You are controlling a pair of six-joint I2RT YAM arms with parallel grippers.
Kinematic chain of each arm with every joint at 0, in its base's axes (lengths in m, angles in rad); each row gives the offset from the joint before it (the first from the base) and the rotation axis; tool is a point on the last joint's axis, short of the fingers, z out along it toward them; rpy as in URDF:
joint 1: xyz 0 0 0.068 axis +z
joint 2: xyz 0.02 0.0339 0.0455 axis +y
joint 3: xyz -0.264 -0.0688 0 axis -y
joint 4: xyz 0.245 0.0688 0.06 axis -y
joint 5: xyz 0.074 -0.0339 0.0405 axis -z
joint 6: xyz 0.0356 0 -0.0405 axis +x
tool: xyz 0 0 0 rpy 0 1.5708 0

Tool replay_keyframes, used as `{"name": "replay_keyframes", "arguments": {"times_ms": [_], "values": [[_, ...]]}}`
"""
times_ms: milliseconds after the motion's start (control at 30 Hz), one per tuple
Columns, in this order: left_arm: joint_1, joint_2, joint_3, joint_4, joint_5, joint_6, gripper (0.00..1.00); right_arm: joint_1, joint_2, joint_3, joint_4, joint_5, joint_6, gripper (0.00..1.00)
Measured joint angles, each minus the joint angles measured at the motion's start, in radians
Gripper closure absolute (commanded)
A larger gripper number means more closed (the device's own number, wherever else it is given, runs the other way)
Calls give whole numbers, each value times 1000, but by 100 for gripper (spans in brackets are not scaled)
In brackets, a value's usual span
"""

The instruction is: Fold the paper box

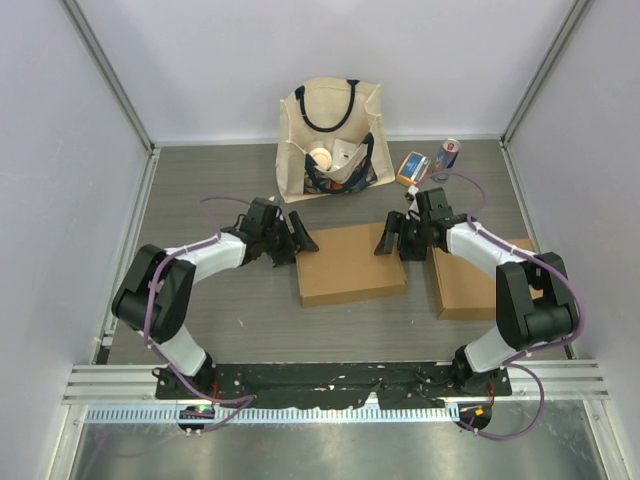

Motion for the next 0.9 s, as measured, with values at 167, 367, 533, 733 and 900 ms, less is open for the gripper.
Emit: {"name": "replay_keyframes", "arguments": {"times_ms": [167,367,533,733,900], "values": [[-75,3,-1,23,-34,-10,26,-1,-59,-16,-34,106,12,30],[-173,-46,-50,32,-48,-53,27,-3,-327,-185,-101,179,110,30],[-219,-77,-87,35,-53,-74,26,-2,-494,-308,-133,198,179,30],[-233,-95,-108,45,-79,-97,15,3,-492,-328,-128,201,195,20],[-235,-138,-78,-35,-118,-78,4,12,-483,-227,-211,296,159,18]]}}
